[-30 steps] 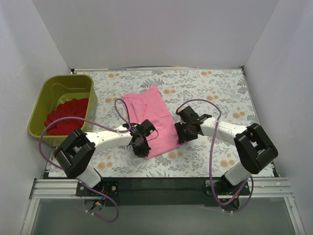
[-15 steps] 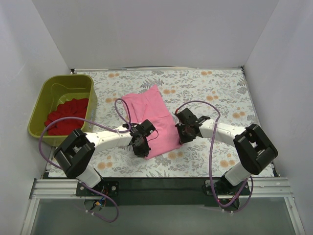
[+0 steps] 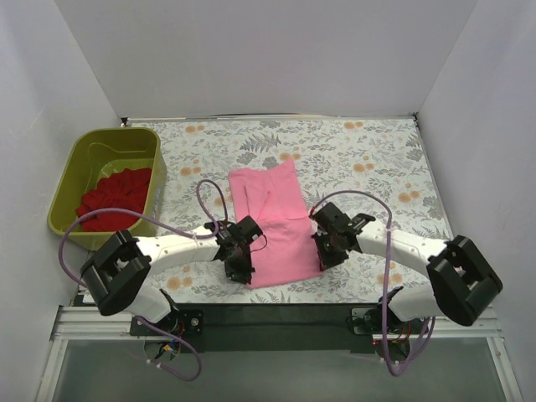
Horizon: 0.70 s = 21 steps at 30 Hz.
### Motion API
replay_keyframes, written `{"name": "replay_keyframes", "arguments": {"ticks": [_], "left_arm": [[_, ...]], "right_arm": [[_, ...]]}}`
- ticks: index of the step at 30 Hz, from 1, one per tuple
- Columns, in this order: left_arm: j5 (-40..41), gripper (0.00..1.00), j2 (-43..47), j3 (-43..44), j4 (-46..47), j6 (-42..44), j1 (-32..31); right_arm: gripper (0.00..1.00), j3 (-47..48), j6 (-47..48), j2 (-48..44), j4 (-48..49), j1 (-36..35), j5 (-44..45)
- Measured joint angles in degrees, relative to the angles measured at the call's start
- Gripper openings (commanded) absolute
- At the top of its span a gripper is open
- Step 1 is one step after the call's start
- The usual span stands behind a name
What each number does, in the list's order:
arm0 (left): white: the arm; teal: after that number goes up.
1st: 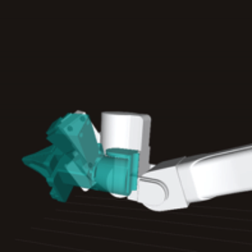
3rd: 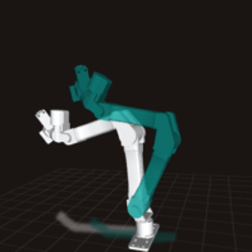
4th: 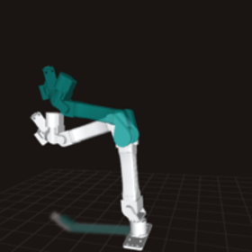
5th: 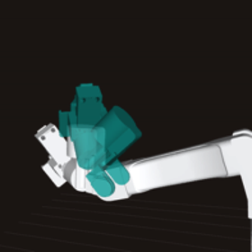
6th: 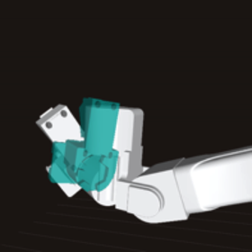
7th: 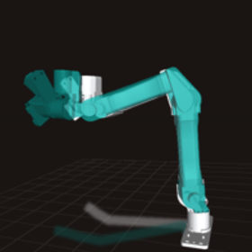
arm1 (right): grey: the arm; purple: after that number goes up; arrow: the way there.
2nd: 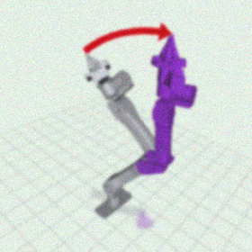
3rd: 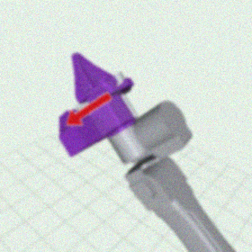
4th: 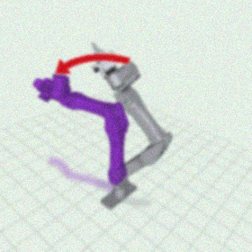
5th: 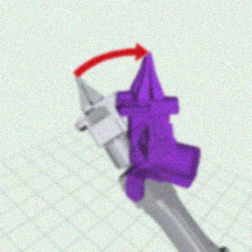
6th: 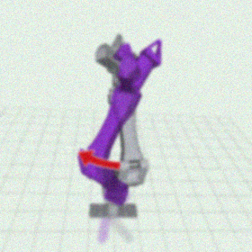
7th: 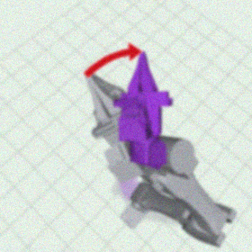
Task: Fold and stack the t-shirts
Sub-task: Fold the tshirt
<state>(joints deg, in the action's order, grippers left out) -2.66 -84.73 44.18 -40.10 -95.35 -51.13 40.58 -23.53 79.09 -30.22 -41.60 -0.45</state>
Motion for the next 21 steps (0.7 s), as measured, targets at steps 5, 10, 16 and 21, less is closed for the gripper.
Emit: {"name": "replay_keyframes", "arguments": {"ticks": [5, 10, 16, 21], "left_arm": [[-6.3, 0.0, 7.5, -5.2, -0.2, -3.3, -10.4], [-9.0, 0.0, 13.6, -6.3, -0.5, -9.3, -20.7], [-4.4, 0.0, 17.2, -1.6, -5.6, -14.6, -21.4], [2.4, 0.0, 18.2, 6.2, -11.3, -14.2, -15.2]], "right_arm": [[0.01, -5.3, -2.7, -11.1, -9.9, -3.3, -5.4], [0.01, -5.4, -5.9, -22.7, -19.1, -4.7, -7.9], [0.01, 5.0, -7.8, -25.8, -28.6, -4.7, -4.6], [0.01, 15.9, -6.3, -20.7, -31.6, -4.7, 1.3]]}}
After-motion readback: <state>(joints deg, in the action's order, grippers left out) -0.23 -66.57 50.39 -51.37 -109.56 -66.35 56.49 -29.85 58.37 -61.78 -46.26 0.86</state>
